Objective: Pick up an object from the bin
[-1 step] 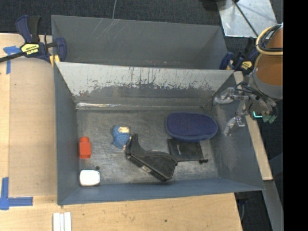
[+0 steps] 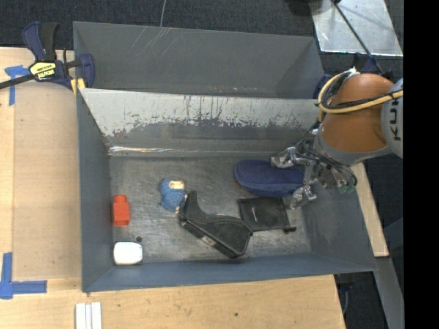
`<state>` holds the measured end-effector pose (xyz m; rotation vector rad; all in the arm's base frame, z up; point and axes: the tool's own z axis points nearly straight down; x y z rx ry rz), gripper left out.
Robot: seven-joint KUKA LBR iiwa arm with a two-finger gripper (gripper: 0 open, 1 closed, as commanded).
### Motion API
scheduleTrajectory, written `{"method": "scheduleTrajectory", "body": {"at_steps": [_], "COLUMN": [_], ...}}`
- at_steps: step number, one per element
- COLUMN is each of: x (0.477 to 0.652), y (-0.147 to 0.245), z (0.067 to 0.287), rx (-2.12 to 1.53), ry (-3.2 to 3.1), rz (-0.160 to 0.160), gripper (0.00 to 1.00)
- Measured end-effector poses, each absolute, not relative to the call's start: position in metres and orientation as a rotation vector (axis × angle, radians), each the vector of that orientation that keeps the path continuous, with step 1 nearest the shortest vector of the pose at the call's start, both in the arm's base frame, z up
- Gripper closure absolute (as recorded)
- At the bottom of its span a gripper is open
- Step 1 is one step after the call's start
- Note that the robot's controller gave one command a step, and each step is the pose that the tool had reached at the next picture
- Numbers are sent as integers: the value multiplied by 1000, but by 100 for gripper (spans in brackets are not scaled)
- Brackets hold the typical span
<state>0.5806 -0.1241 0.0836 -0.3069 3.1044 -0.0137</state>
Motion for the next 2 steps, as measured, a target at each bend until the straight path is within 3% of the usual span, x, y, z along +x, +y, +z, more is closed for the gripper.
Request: {"method": "scheduleTrajectory", "body": {"at_steps": [1, 2], "x": [584, 614], "y": [-123, -133], "z": [88, 237], "rx": [-310, -355], "ry": [3093, 3108], "rz": [-16, -7], "gripper": [100, 100]}}
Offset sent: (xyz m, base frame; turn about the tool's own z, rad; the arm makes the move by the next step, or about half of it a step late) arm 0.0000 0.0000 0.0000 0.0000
